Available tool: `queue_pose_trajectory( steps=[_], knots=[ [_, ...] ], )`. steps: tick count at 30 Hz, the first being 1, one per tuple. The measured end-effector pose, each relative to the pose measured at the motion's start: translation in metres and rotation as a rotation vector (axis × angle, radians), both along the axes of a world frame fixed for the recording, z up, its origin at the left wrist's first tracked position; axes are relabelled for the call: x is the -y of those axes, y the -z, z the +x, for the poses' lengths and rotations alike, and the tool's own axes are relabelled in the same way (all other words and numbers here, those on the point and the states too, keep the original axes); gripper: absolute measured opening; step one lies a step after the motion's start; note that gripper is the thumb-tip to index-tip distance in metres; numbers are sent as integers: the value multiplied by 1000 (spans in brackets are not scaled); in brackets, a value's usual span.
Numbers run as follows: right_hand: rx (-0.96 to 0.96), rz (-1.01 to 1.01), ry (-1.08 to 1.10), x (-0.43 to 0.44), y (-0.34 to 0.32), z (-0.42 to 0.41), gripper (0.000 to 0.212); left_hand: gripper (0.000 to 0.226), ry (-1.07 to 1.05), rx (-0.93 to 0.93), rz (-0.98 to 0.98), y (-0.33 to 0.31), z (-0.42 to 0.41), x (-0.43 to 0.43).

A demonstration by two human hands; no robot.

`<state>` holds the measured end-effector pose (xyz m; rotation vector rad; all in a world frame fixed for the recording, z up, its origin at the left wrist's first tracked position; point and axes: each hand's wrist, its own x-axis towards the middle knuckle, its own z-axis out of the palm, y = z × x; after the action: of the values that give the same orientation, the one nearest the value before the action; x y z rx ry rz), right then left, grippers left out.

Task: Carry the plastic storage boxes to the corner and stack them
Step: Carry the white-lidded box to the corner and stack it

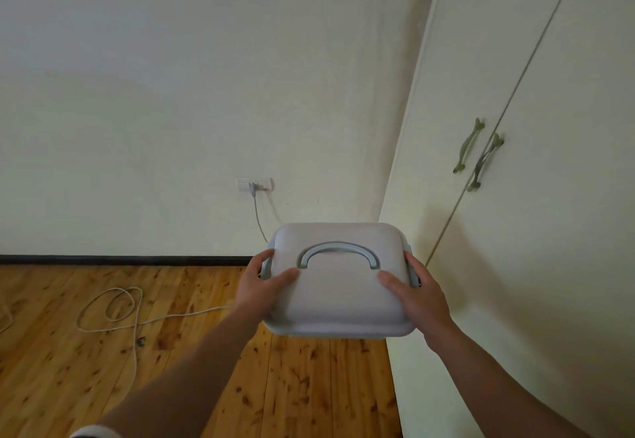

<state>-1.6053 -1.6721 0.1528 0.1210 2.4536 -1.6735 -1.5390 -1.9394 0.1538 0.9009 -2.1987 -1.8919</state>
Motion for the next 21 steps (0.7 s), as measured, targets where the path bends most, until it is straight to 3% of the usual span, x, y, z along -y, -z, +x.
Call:
queue_pose_trajectory(
  steps=[21],
  knots=[
    [64, 15, -9, 54, 20, -201, 83, 63, 12, 31, 27, 38, -203, 55]
  ],
)
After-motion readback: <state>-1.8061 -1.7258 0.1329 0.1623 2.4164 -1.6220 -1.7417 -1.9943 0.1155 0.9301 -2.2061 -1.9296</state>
